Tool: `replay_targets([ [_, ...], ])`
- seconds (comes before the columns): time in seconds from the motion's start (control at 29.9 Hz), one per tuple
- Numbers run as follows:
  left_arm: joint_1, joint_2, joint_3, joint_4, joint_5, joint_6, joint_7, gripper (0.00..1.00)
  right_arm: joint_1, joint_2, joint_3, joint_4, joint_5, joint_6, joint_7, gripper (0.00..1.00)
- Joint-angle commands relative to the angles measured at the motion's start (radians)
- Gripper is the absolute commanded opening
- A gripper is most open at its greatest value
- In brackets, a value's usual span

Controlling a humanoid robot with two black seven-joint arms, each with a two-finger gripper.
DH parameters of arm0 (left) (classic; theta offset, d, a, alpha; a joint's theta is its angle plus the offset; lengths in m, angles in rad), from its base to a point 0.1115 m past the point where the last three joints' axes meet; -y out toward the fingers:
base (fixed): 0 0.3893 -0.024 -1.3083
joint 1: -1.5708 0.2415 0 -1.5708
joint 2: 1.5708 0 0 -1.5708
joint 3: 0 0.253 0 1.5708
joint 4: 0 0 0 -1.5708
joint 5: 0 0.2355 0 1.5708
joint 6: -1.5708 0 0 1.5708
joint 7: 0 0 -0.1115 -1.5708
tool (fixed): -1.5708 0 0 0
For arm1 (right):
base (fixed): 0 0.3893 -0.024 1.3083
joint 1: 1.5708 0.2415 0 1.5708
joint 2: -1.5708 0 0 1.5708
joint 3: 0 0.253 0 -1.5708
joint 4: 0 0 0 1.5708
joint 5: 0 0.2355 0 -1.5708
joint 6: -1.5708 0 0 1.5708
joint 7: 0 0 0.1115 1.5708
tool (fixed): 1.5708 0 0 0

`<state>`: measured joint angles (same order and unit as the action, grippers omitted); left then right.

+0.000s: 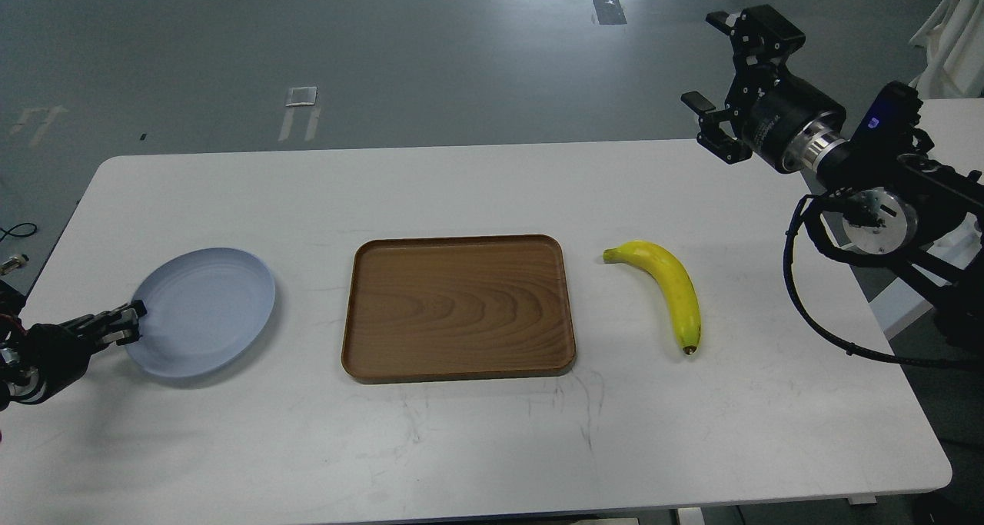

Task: Place banana on plate with both arms
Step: 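Grasp the plate rim with the left gripper, then lift the plate with the left gripper and carry it over the tray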

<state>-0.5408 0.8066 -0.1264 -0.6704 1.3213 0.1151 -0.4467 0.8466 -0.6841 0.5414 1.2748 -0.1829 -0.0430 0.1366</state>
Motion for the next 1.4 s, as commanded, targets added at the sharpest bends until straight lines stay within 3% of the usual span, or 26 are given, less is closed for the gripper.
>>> replay_targets([
  [0.0, -0.001, -0.003, 0.001, 0.0, -0.01, 0.002, -0.003, 0.0, -0.001, 0.0, 0.002, 0.0, -0.001, 0.0, 0.0, 1.0],
  [0.8, -0.014, 0.022, -0.007, -0.057, -0.089, -0.008, -0.038, 0.0, -0.004, 0.005, 0.002, -0.002, -0.003, 0.0, 0.001, 1.0],
  [1.37, -0.146, 0.062, -0.016, -0.175, -0.296, -0.175, -0.042, 0.0, 0.002, 0.001, 0.0, -0.003, -0.003, 0.0, 0.001, 1.0],
])
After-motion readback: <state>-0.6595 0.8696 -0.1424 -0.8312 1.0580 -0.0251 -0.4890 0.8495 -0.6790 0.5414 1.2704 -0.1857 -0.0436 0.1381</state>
